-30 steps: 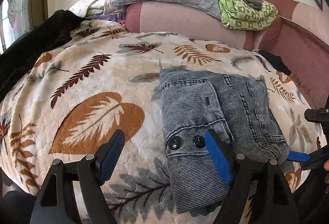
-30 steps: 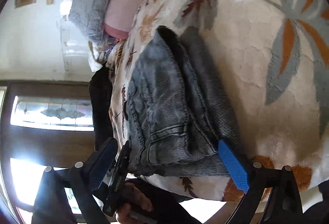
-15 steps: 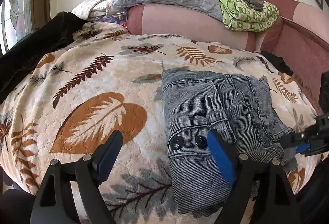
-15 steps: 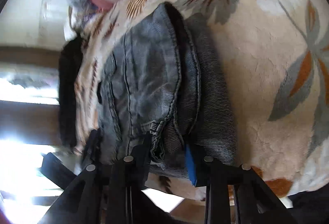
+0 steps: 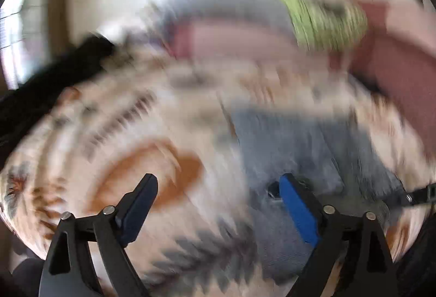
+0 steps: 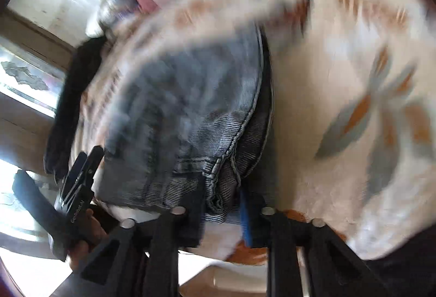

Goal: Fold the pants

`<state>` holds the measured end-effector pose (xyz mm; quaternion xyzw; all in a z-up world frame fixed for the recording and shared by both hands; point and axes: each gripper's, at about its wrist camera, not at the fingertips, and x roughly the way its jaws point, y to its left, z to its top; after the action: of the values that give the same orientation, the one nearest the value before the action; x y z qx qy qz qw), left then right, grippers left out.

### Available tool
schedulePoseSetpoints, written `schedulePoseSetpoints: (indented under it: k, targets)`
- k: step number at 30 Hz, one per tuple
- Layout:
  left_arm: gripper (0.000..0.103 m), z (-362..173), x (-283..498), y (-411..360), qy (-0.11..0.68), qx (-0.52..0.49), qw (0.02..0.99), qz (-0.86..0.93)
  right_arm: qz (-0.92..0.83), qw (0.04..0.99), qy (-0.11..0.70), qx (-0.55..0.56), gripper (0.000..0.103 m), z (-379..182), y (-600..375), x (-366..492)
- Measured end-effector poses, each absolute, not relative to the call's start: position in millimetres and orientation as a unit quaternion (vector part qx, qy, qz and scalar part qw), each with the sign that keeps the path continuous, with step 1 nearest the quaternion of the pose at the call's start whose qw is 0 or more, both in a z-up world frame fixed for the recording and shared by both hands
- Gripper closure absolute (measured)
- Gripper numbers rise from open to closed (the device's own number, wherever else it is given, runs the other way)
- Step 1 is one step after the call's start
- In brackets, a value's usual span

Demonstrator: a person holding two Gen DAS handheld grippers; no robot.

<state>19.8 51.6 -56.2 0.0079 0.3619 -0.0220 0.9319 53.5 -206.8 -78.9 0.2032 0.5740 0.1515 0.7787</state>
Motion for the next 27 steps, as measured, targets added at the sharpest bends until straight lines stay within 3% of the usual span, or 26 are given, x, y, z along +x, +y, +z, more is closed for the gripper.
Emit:
schedulePoseSetpoints:
  k: [2,4,6,10,18,27]
  targets:
    - [0.011,-59,18,48,0.348,0.022,0.937,-0.009,0.160,0.775,0.561,0.243,0.071,-83,-218,52]
    - [0.011,-57,18,46,0.344,0.044,0.938,-0.009,0.157,0.784,0.550,0.242,0.048,-65,-224,49]
    - [0.011,-59,20,48,0.348,0.029,0.937,-0.008,0.138,0.808,0.525,0.228,0.047,-44,-231,43]
    - [0.011,-59,20,48,0.347,0.029,0.937,-0.007,0.193,0.794,0.486,0.309,0.045,-15,-238,35]
    - [0.011,-59,16,49,0.347,0.015,0.938,-0.010,0.184,0.712,0.535,0.415,0.044,-84,-225,40]
    - [0.011,-59,16,50,0.346,0.011,0.938,-0.011,0.160,0.753,0.538,0.343,0.044,-67,-228,51]
